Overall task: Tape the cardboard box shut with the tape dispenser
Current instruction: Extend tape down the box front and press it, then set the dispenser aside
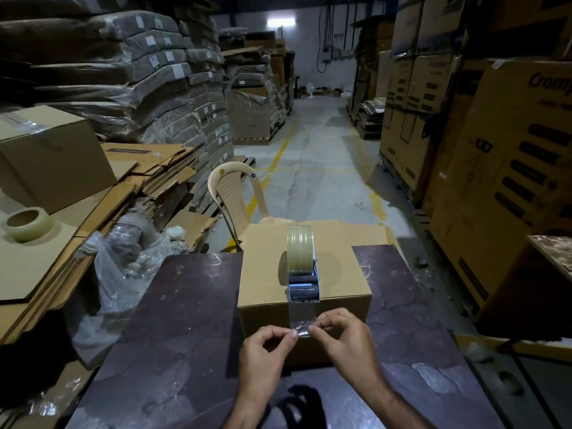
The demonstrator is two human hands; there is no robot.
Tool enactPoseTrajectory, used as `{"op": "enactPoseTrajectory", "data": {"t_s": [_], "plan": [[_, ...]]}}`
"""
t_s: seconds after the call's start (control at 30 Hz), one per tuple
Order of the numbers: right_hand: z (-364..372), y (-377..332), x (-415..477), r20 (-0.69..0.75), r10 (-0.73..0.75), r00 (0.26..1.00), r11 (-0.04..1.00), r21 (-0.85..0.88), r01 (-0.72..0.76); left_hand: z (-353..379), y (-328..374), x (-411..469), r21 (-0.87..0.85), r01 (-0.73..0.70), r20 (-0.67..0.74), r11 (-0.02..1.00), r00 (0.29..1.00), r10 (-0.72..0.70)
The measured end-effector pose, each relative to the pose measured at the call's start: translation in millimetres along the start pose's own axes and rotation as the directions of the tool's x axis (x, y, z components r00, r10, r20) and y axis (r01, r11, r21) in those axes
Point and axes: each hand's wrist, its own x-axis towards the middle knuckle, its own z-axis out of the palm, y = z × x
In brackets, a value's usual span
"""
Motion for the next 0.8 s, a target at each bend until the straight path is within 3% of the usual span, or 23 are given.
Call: {"op": "enactPoseTrajectory", "data": {"t_s": [0.3, 0.8], "plan": [[-0.1, -2.2, 3.8, 0.072, 0.130, 0.989, 0.991, -0.042, -0.127, 3.8, 6.3, -1.6, 0.007, 0.092, -0.006, 0.996, 0.996, -0.092], [3.9, -0.7, 4.2, 0.083, 0.184, 0.979, 0.983, -0.026, -0.183, 6.4, 14.9, -1.6, 0.026, 0.148, -0.028, 0.989, 0.989, -0.147]]}}
